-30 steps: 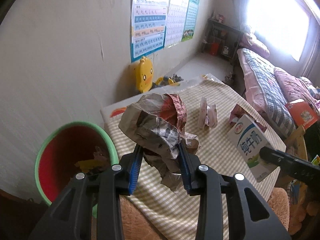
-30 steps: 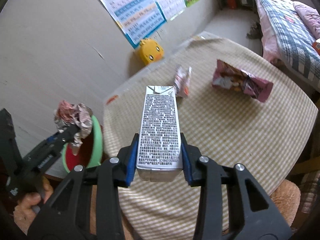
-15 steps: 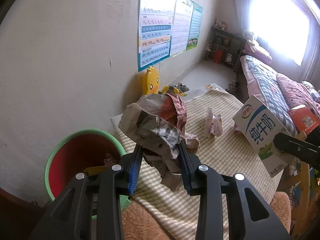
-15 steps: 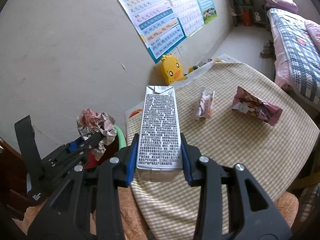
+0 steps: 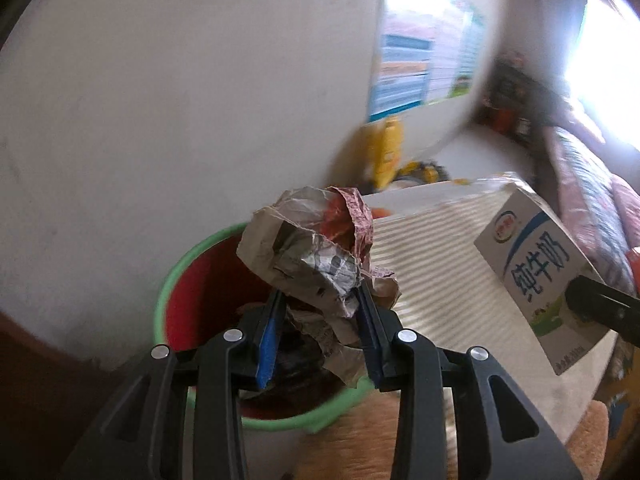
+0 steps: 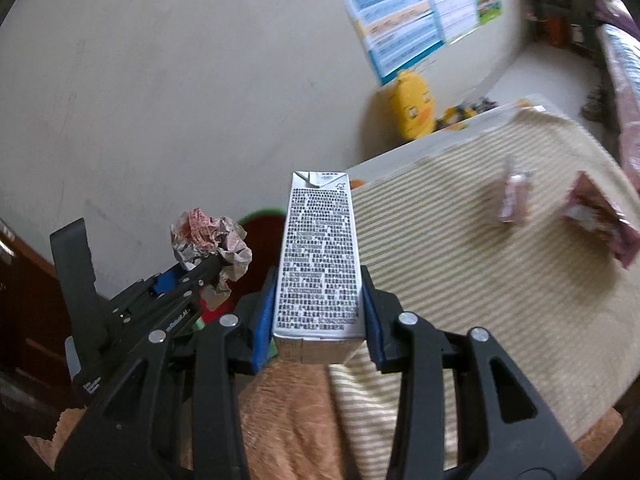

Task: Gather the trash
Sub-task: 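Open both grippers over the bucket to drop the ball and carton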

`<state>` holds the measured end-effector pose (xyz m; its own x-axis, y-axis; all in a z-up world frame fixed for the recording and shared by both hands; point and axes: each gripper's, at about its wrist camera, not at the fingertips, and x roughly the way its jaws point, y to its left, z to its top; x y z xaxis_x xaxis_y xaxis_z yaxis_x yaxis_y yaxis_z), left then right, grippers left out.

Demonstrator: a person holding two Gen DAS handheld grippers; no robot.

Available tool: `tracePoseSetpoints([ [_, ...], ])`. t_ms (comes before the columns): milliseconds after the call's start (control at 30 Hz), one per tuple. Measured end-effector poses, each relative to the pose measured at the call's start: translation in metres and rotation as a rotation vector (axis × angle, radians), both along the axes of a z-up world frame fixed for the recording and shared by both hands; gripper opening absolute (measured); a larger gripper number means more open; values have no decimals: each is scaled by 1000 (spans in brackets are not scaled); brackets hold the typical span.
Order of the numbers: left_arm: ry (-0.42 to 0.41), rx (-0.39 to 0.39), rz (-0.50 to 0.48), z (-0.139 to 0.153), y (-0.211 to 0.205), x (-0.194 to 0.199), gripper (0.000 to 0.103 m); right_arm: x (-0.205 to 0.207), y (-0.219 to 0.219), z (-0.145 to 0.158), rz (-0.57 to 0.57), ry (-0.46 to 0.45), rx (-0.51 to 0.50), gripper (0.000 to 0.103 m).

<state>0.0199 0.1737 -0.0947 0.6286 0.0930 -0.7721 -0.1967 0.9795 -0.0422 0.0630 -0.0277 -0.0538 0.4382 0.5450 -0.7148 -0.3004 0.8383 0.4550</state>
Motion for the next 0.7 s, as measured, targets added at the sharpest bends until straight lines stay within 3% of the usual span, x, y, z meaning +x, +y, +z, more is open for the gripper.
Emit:
tracePoseSetpoints([
  [233, 79, 0, 126, -30, 60, -12, 35, 15, 75, -13, 136, 18, -39, 37],
  [367, 103, -9, 161, -41, 74, -16, 43, 23, 101, -19, 181, 32, -50, 38],
  [500, 112, -19, 182, -48, 82, -18, 60, 27, 108, -24, 186, 30, -57, 42],
  [600, 114, -11, 180, -51, 83, -19, 65, 26, 101, -25, 164, 23, -45, 58],
  [700, 120, -12, 169, -52, 79, -16, 65, 30, 82, -28, 125, 26, -54, 59],
])
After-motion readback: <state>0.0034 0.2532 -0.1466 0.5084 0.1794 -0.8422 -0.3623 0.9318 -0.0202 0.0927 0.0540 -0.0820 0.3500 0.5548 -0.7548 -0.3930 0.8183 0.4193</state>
